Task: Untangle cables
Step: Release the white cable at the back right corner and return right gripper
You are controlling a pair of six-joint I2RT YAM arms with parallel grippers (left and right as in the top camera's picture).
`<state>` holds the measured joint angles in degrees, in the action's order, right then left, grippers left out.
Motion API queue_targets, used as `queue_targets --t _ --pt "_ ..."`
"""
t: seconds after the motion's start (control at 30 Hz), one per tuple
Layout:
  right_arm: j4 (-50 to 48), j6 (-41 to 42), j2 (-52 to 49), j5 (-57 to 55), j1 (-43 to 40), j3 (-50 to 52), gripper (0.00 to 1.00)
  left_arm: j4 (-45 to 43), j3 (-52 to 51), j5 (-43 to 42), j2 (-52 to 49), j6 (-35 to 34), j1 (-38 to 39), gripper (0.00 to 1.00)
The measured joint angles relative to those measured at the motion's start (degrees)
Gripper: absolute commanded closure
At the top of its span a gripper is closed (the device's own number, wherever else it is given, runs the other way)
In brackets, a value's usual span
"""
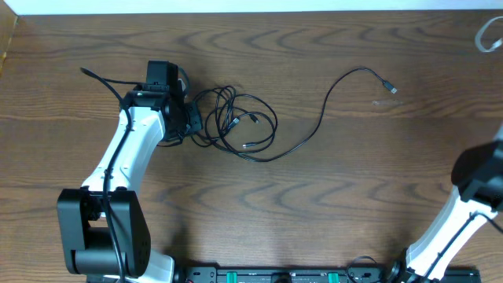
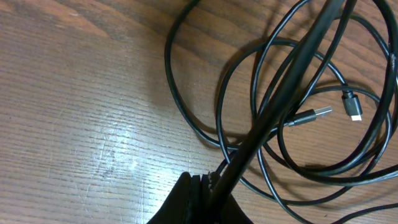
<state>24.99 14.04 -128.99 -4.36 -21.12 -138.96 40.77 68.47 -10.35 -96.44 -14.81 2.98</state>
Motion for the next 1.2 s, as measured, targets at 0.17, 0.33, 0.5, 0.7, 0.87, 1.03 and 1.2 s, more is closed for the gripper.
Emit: queue_targets --t 0.17,0.33,0.5,0.7,0.87,1.03,1.2 --pt "-3.0 1.7 -11.3 0.4 0.3 0.0 0.92 0.0 0.0 0.0 0.0 0.0 0.0 0.93" --pt "0.2 2.2 -19.3 2.6 0.8 1.2 0.01 0.0 0.0 0.0 0.0 0.0 0.0 0.93" --pt "4.1 2.4 -20.7 4.2 1.2 1.7 0.01 0.1 0.0 0.0 0.0 0.0 0.0 0.93" --pt "9.6 2.5 -18.5 5.6 1.2 1.7 0.01 -0.1 0.0 0.0 0.0 0.0 0.0 0.93" --pt "18.6 1.0 -11.9 8.6 1.2 1.7 0.01 -0.3 0.0 0.0 0.0 0.0 0.0 0.93" --pt "29.6 -1.7 -1.4 12.2 2.6 1.4 0.01 -0.3 0.0 0.0 0.0 0.2 0.0 0.93" --pt "41.2 -5.8 4.3 20.0 6.4 0.2 0.01 -0.3 0.0 0.0 0.0 1.1 0.0 0.93"
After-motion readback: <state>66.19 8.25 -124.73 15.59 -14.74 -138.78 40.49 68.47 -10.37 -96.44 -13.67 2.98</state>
